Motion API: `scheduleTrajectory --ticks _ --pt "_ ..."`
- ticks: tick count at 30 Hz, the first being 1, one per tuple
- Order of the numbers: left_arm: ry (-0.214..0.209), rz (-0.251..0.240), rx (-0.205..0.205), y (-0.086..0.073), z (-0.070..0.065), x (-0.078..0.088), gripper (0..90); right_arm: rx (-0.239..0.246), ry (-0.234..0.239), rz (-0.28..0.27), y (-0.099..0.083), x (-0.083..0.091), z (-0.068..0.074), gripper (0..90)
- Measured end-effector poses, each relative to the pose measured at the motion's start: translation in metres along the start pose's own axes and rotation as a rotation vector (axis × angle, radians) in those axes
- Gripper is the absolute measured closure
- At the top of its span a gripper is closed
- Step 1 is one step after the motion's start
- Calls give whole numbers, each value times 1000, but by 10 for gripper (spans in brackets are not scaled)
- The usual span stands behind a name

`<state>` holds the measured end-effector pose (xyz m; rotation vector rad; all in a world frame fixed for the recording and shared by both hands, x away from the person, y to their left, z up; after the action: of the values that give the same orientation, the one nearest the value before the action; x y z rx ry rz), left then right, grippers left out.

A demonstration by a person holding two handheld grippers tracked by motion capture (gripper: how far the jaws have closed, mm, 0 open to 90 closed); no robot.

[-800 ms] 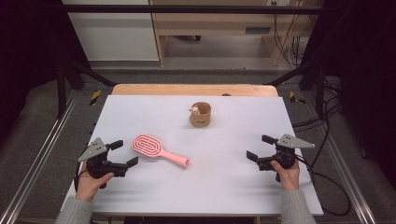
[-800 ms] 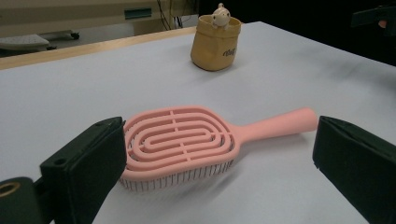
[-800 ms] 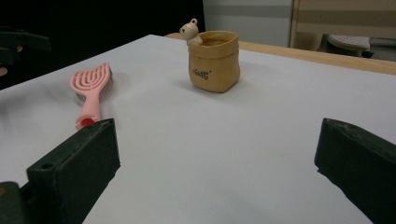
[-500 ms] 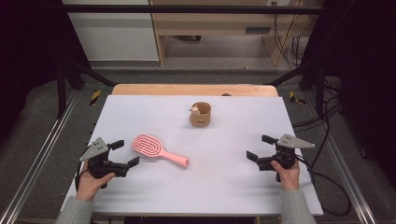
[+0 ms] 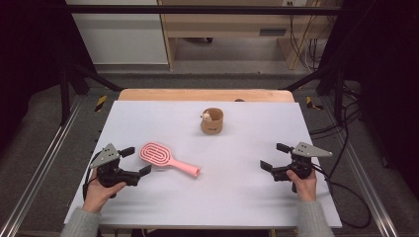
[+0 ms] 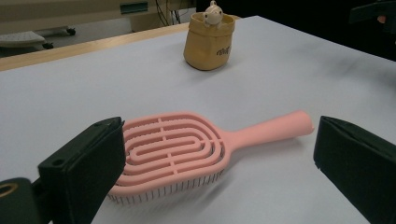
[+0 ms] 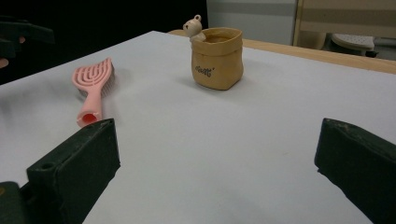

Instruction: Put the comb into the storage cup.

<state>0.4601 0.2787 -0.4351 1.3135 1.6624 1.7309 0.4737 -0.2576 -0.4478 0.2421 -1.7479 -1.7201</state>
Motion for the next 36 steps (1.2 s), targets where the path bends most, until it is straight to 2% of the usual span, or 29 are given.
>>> scheduleTrajectory --ticks 9,17,25,36 --pt "2 29 -9 9 -5 -9 23 2 -1 7 0 -1 0 4" --pt "6 35 -19 19 -7 -16 23 3 -2 10 0 -1 0 4" --pt "12 70 -30 27 -12 -33 27 4 -2 13 -1 -2 0 4" --pt "9 92 -33 37 -18 -52 58 5 -1 15 -1 -2 0 4"
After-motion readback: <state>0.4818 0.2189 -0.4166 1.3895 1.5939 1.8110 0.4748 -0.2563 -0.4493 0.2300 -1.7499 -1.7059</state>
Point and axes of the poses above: each handheld gripper's, and its own axes: x roughly backward along the jaws, y roughly out of its top, z roughly to its left, the point moved 1 cm from there along -x, roughly forward along the jaws, and after that the axes turned 11 degrees about -y, right-handed, at the moved point
